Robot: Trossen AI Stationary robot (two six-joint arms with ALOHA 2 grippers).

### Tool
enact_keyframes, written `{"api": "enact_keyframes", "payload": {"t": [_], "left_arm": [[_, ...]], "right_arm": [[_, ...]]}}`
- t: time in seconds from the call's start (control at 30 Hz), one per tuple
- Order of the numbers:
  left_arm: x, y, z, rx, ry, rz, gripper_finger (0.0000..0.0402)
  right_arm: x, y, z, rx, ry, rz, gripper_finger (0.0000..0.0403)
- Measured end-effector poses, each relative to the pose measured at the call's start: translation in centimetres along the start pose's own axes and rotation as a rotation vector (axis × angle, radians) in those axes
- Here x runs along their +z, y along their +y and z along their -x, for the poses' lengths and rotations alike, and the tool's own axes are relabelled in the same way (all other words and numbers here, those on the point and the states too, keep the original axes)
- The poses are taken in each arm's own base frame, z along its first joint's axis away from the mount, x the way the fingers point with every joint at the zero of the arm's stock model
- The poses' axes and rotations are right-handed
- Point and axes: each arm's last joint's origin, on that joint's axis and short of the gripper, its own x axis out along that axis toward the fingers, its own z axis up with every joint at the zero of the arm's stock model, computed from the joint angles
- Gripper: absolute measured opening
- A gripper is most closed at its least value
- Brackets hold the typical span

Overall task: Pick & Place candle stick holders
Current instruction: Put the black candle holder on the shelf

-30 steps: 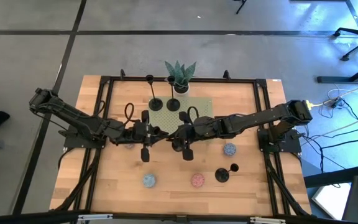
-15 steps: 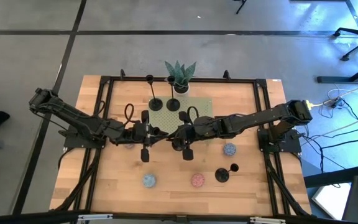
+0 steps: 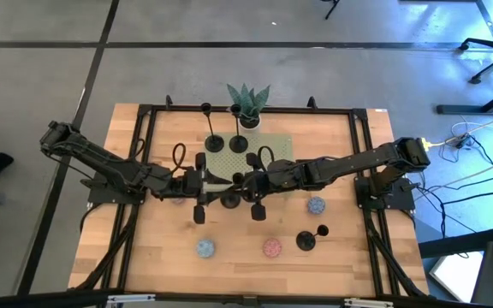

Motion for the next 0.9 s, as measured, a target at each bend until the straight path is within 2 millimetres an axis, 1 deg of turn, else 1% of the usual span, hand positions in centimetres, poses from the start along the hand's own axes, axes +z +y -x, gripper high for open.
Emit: {"api": "enact_keyframes", "payload": {"t": [0.23, 0.37, 0.47, 0.7, 0.9], "left_arm": [[0.0, 0.0, 0.0, 0.000, 0.000, 0.001, 0.0132], [0.0, 0.0, 0.0, 0.000, 0.000, 0.003, 0.0132], [0.0, 0.0, 0.0, 0.000, 0.000, 0.004, 0.0132], [-0.1, 0.0, 0.0, -0.001, 0.009, 0.024, 0.0130], [-0.1, -0.1, 0.1, -0.004, 0.013, 0.023, 0.0130]], "right_arm": [[0.0, 0.0, 0.0, 0.000, 0.000, 0.000, 0.0039], [0.4, -0.1, 0.5, -0.024, -0.005, -0.001, 0.0039], [0.9, -0.3, 1.4, -0.058, 0.003, 0.000, 0.0039], [2.3, -0.9, 4.5, -0.100, 0.019, -0.023, 0.0039], [2.7, -2.4, 6.7, -0.243, 0.078, 0.006, 0.0039]]}}
